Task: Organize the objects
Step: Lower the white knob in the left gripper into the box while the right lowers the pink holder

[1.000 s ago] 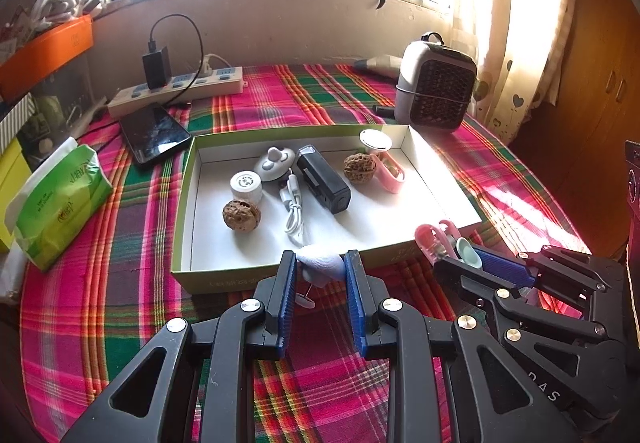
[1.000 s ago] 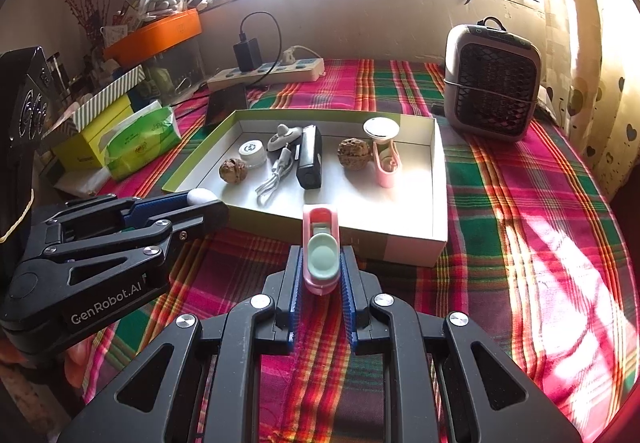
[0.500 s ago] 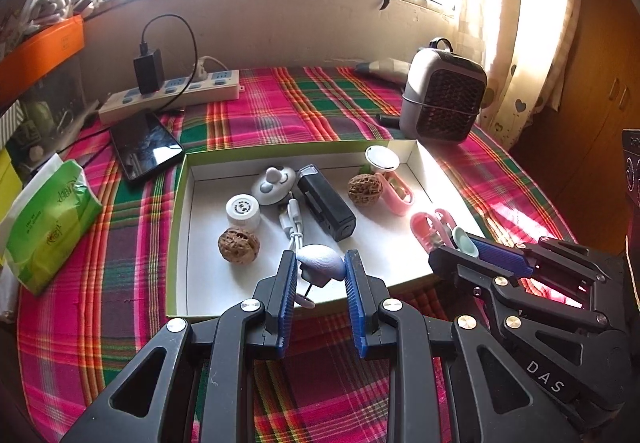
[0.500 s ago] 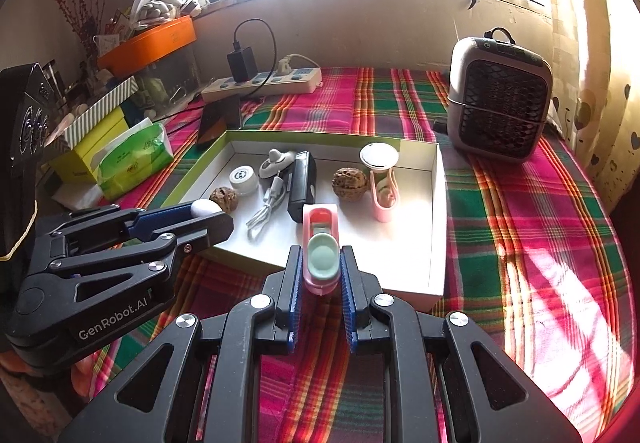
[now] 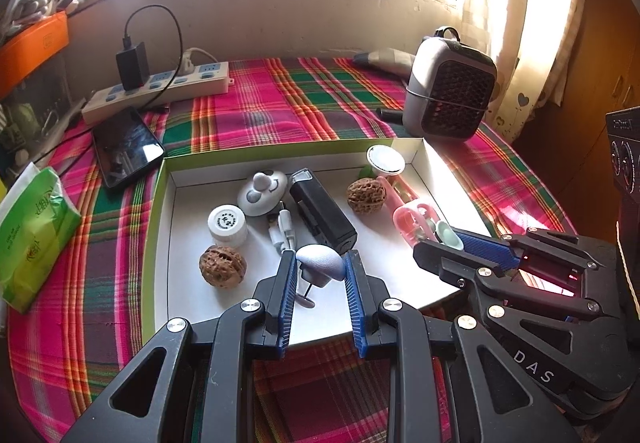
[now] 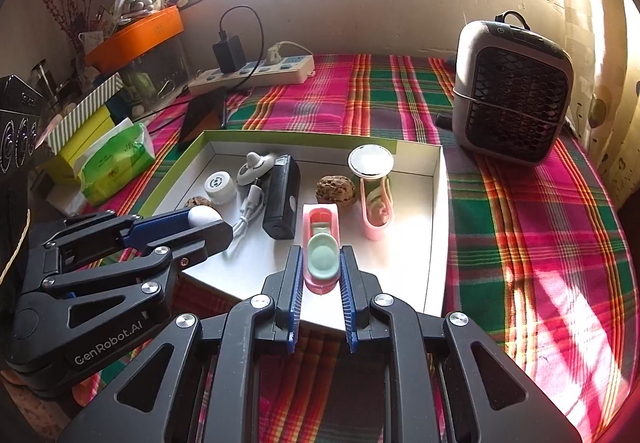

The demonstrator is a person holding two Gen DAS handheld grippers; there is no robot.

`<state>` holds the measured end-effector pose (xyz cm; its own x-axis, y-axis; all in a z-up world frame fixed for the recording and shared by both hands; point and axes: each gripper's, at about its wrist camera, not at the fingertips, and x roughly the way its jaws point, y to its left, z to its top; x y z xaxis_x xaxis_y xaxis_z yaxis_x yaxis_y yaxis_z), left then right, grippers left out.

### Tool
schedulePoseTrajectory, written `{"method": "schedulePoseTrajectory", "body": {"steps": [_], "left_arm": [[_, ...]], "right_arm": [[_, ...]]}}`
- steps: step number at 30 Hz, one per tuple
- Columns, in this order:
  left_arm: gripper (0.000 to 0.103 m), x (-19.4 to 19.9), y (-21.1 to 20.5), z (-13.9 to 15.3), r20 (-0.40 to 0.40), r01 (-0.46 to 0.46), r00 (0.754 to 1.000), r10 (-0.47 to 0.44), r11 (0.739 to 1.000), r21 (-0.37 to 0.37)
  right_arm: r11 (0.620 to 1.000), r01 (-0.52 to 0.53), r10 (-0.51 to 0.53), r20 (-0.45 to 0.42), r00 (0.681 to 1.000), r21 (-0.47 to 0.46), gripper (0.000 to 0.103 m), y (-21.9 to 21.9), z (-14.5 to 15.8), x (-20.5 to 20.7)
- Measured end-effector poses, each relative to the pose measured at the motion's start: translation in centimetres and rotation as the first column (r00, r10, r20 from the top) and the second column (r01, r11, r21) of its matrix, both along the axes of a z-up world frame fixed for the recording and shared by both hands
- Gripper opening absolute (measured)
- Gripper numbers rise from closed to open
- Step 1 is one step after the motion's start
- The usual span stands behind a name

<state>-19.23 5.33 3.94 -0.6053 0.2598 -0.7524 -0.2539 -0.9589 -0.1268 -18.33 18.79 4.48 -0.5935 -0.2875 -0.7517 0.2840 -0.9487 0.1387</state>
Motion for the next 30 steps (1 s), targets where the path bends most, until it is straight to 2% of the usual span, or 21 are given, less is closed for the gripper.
{"method": "schedulePoseTrajectory", "body": {"steps": [16,30], "left_arm": [[0.022,-1.5,0.7,-1.8,0.058,0.007,0.998,-0.006,1.0,-0.024],[0.022,-1.9,1.1,-2.0,0.058,0.007,0.998,-0.005,0.999,-0.033]], "right_arm": [[0.999,-0.02,0.018,0.061,0.998,0.034,0.019,0.4,-1.5,-1.8],[0.999,-0.017,0.013,0.082,0.997,0.045,0.019,0.5,-2.2,-2.4]]}}
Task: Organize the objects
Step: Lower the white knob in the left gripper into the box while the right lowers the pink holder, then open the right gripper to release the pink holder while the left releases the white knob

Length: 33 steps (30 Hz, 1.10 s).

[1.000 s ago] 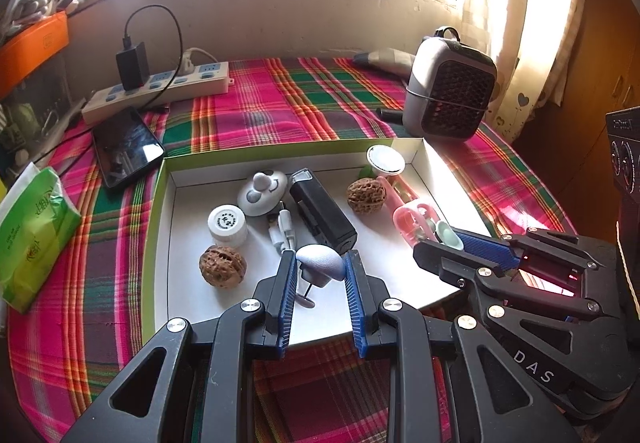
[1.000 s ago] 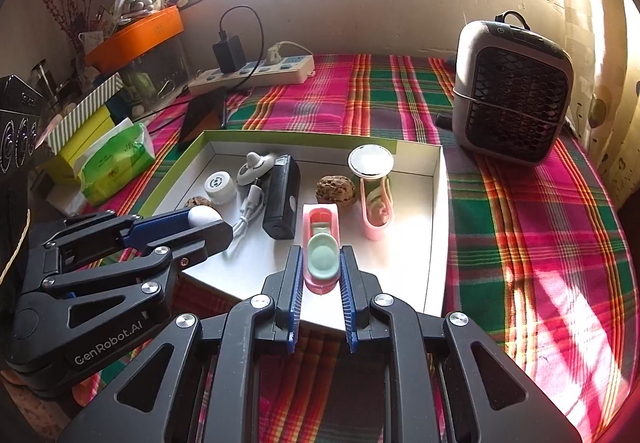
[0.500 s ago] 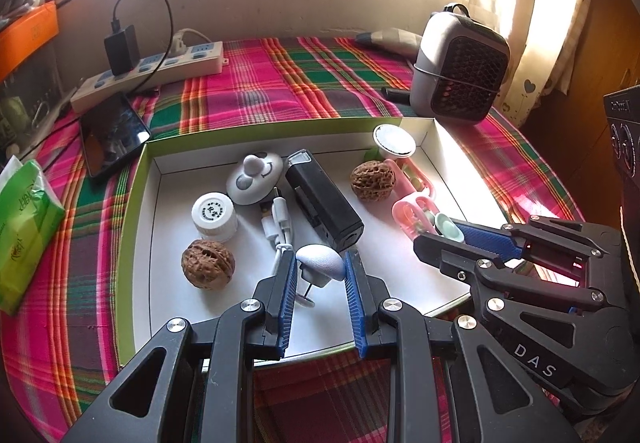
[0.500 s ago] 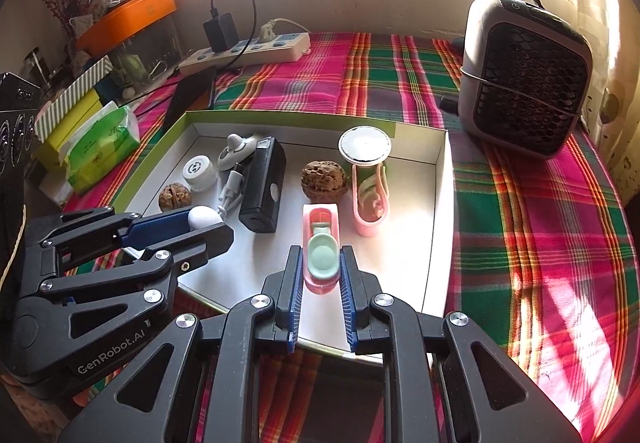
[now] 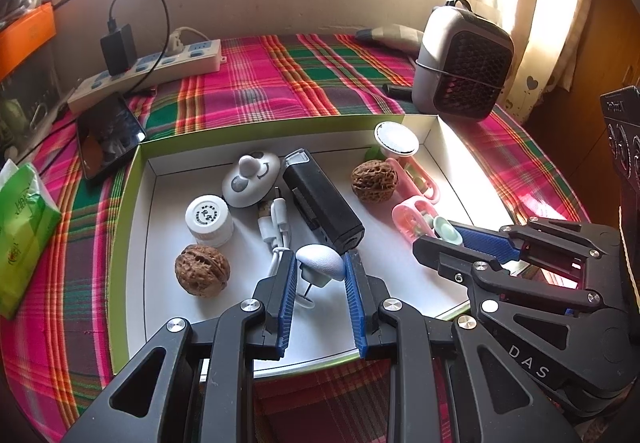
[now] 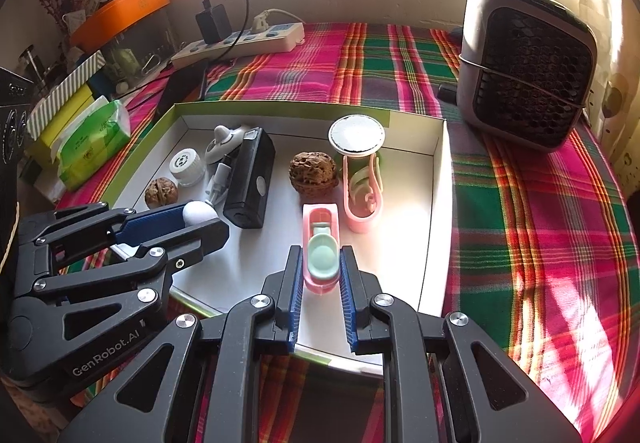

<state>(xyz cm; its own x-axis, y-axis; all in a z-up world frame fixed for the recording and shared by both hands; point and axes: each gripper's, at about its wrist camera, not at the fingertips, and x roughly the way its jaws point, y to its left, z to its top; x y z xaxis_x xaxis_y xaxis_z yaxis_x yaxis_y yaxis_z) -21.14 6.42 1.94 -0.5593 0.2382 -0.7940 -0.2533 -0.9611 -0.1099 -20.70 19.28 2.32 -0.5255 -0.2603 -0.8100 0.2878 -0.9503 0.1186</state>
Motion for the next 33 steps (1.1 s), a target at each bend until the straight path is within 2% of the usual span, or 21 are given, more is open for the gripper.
{"method": "schedulePoseTrajectory", "body": {"steps": [33], "left_arm": [[0.023,-0.18,0.06,-0.03,-0.006,-0.009,1.0,0.009,1.0,-0.026]], "right_arm": [[1.0,0.011,-0.011,-0.02,1.0,-0.013,0.019,0.24,-0.06,0.31]]}}
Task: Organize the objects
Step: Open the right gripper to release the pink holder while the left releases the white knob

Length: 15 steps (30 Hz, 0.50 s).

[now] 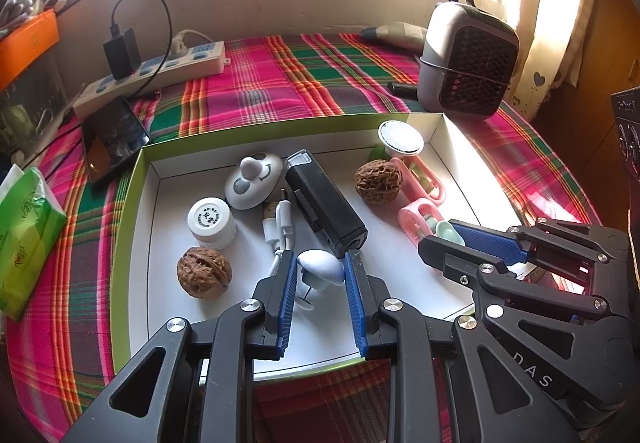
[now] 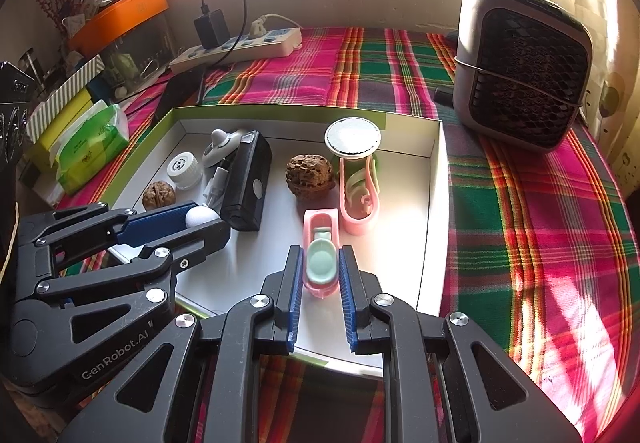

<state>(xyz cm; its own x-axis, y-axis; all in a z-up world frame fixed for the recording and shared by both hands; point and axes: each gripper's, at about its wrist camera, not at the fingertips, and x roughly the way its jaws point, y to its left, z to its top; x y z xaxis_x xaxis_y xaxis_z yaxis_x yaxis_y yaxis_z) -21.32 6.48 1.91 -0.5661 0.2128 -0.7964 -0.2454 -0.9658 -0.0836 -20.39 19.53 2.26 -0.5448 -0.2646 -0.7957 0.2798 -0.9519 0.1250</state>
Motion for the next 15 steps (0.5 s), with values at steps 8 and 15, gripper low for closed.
{"method": "schedulePoseTrajectory", "body": {"steps": [8,15], "left_arm": [[0.025,0.28,-0.14,0.02,-0.002,-0.008,1.0,0.008,1.0,-0.005],[0.027,0.45,-0.46,0.14,-0.003,-0.021,1.0,0.021,1.0,-0.009]], "right_arm": [[1.0,-0.001,0.001,-0.009,1.0,0.0,0.031,-0.2,0.09,0.2],[1.0,0.009,-0.009,-0.011,1.0,0.0,0.032,-0.12,0.13,0.26]]}}
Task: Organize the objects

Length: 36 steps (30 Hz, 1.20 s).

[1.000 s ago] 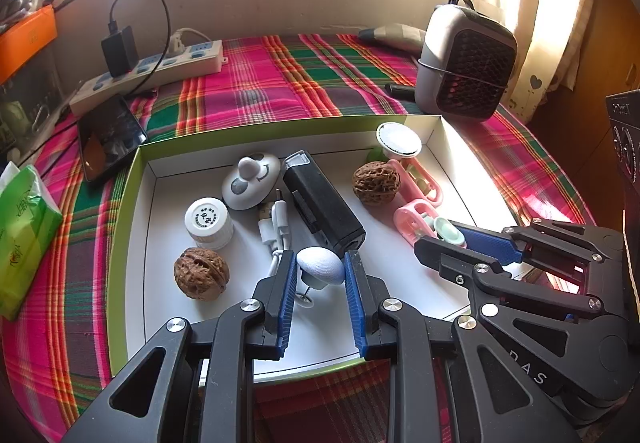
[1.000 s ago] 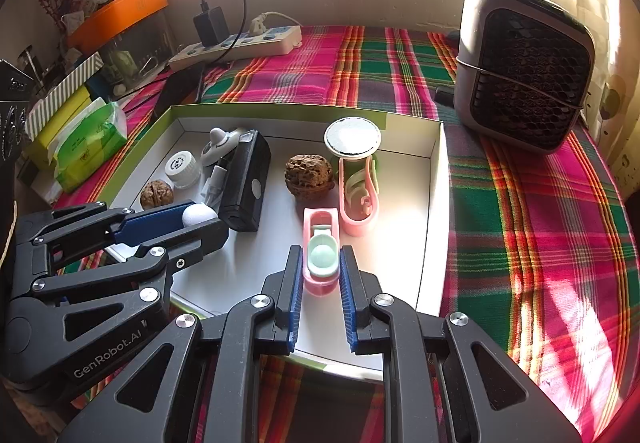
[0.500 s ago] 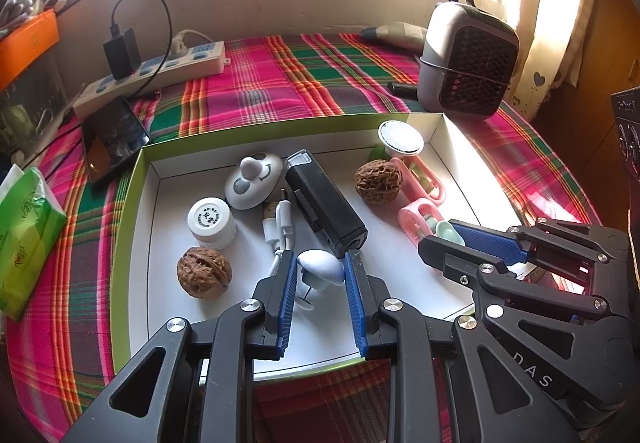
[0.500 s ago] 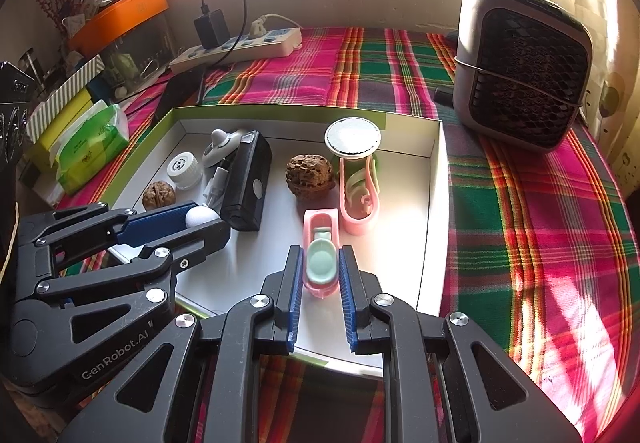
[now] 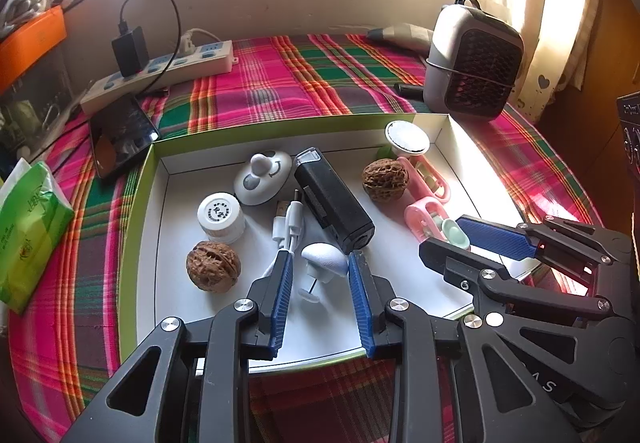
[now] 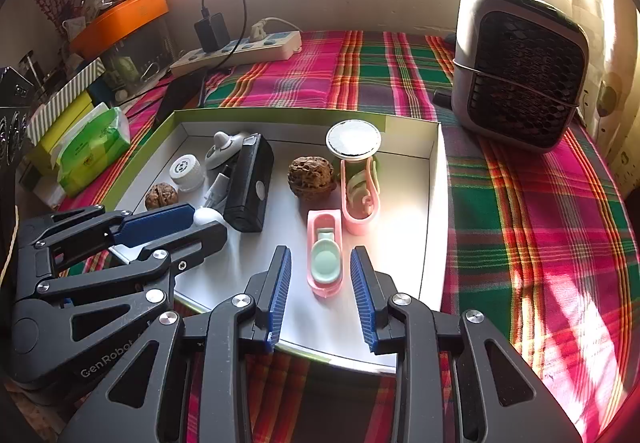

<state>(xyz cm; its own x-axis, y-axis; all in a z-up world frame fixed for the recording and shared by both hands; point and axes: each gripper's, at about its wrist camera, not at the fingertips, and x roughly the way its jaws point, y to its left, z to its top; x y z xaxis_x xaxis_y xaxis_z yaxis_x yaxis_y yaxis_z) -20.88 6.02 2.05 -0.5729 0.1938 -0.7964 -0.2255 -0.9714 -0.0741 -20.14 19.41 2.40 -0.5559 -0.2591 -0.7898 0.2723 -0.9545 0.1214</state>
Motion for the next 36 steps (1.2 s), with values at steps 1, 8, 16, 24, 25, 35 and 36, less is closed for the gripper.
{"method": "schedulePoseTrajectory", "body": {"steps": [1,8,16,24,25,35,36], "left_arm": [[0.027,0.1,0.1,0.0,-0.001,-0.002,1.0,0.002,1.0,0.001],[0.027,0.7,-0.2,0.4,-0.017,-0.028,0.999,0.028,1.0,-0.002],[0.027,1.8,-0.5,1.2,-0.052,-0.048,0.997,0.048,0.999,-0.003],[0.027,3.6,-0.8,2.1,-0.083,-0.066,0.994,0.066,0.998,0.003],[0.027,3.9,-0.9,2.2,-0.089,-0.071,0.993,0.071,0.997,0.002],[0.027,7.0,-1.4,2.7,-0.12,-0.102,0.988,0.101,0.995,-0.006],[0.027,7.3,-1.5,2.7,-0.12,-0.106,0.987,0.105,0.994,-0.004]], "right_arm": [[1.0,0.002,-0.002,-0.001,1.0,0.0,0.032,0.0,0.0,0.0],[1.0,0.019,-0.019,-0.012,1.0,0.0,0.033,0.0,0.0,0.5],[0.999,0.042,-0.042,-0.041,0.998,-0.009,0.04,0.1,0.5,1.2],[0.999,0.049,-0.05,-0.082,0.995,-0.006,0.04,-0.2,1.5,2.7],[0.999,0.05,-0.05,-0.089,0.995,-0.004,0.04,-0.2,1.6,2.9],[0.998,0.067,-0.068,-0.133,0.989,-0.009,0.048,-0.4,2.6,5.6],[0.998,0.068,-0.069,-0.139,0.988,-0.008,0.049,-0.4,2.7,5.9]]}}
